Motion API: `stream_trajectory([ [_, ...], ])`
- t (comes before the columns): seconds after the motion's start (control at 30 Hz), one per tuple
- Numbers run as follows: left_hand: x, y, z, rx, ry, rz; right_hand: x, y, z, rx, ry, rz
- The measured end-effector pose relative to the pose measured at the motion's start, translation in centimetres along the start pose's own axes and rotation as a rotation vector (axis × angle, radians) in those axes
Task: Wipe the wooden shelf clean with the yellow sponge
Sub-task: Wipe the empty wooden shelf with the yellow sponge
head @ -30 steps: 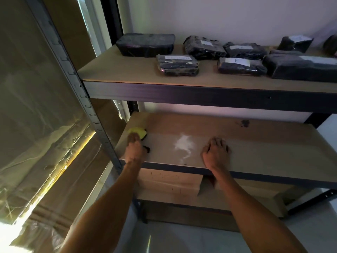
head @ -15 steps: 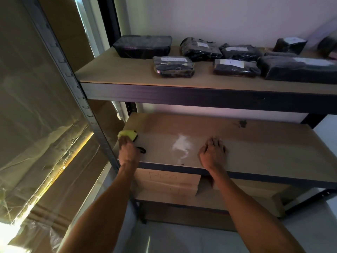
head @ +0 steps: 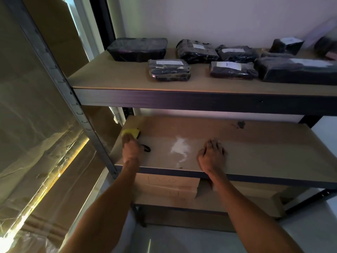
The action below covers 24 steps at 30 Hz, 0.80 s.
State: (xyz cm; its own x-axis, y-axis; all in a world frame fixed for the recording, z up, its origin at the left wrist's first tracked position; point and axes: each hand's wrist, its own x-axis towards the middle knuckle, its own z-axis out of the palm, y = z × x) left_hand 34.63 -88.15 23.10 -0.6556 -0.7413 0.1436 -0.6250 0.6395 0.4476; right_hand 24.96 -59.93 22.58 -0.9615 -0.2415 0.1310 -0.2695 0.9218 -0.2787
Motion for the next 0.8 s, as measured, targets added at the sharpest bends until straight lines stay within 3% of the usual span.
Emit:
stream_trajectory([
  [0.17, -1.2, 4.0, 2.5, 0.186, -0.154, 0.304, 0.1, 0.1, 0.0, -0.003, -0.002, 0.0],
  [0.27, 0.5, 4.6, 0.8, 0.089, -0.069, 0.256, 0.0, 0.2, 0.0, 0.002, 0.002, 0.002],
  [0.37, 6.6, 0.2, 0.6, -0.018, -0.002, 0.134, 0.0, 0.2, 0.2, -0.015, 0.002, 0.003],
  [0.5, 10.0, -1.5, 2.0, -0.256, 0.047, 0.253, 0.2, -0.2, 0.2, -0.02, 0.009, 0.016],
  [0.57, 7.4, 1.9, 1.5, -0.3, -0.169, 0.307, 0.3, -0.1, 0.3, -0.037, 0.023, 0.007],
  [0.63, 4.6, 5.2, 1.6, -0.089, -0.331, 0.324, 0.3, -0.1, 0.3, -0.037, 0.023, 0.009],
  [0.7, 2.5, 7.3, 1.9, -0.137, -0.423, 0.535, 0.1, 0.0, 0.2, -0.038, 0.022, 0.008],
  [0.77, 5.1, 6.7, 4.4, -0.342, -0.277, 0.587, 0.0, -0.1, 0.1, -0.04, 0.021, 0.007],
  [0.8, 6.5, 5.7, 4.6, -0.361, -0.318, 0.555, 0.0, -0.1, 0.0, -0.042, 0.022, 0.01],
])
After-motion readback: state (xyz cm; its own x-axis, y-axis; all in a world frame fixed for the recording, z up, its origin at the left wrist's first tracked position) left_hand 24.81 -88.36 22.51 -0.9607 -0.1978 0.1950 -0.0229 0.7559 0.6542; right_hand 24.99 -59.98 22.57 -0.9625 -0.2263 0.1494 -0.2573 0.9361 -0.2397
